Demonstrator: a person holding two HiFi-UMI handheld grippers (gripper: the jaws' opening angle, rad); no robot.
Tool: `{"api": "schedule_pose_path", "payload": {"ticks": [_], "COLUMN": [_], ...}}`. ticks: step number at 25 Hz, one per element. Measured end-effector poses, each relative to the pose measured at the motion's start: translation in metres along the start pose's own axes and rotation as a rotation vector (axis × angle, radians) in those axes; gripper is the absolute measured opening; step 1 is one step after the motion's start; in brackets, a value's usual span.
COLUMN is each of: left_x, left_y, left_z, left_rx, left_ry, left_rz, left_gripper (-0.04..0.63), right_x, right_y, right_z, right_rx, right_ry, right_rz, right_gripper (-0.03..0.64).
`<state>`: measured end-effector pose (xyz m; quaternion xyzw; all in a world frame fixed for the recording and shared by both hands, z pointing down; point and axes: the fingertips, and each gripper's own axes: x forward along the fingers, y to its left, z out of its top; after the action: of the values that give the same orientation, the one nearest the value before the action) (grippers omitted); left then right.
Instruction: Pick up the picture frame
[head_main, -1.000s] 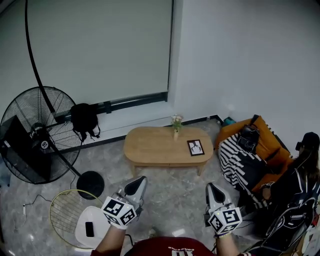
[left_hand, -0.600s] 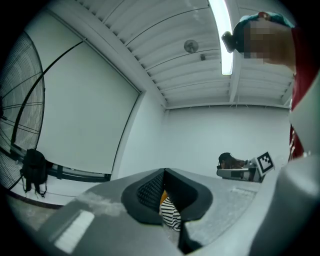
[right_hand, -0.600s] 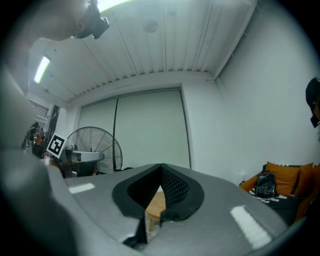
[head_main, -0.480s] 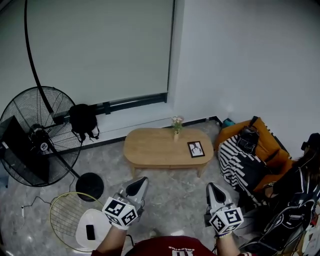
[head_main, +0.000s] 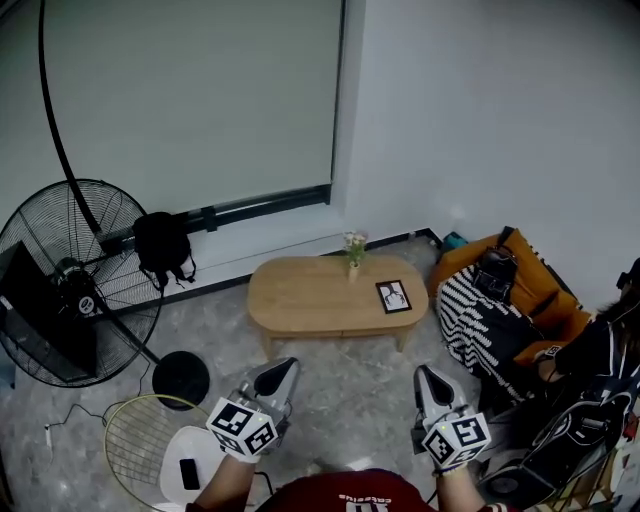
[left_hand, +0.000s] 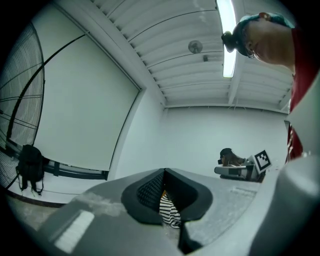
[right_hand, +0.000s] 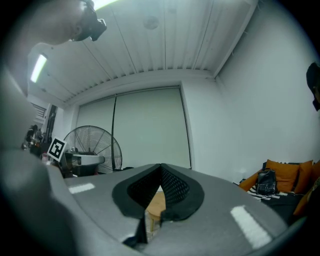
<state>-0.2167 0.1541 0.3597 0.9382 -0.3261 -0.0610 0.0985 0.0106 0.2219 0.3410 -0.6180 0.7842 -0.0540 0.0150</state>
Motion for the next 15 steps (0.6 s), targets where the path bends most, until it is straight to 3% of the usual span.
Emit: {"api": "schedule_pose_path", "payload": {"ticks": [15], "left_x": [0.047], "left_y": [0.019], "left_z": [-0.010], "left_rx": [-0.018], "left_ry": [0.026], "left_rz": [-0.029], "left_gripper": [0.003], "right_x": [0.036], "right_y": [-0.033], "right_z": [-0.005], "right_rx": [0.010], "right_ry": [0.037], "right_rz": [-0.009], "right_gripper": [0.002]}}
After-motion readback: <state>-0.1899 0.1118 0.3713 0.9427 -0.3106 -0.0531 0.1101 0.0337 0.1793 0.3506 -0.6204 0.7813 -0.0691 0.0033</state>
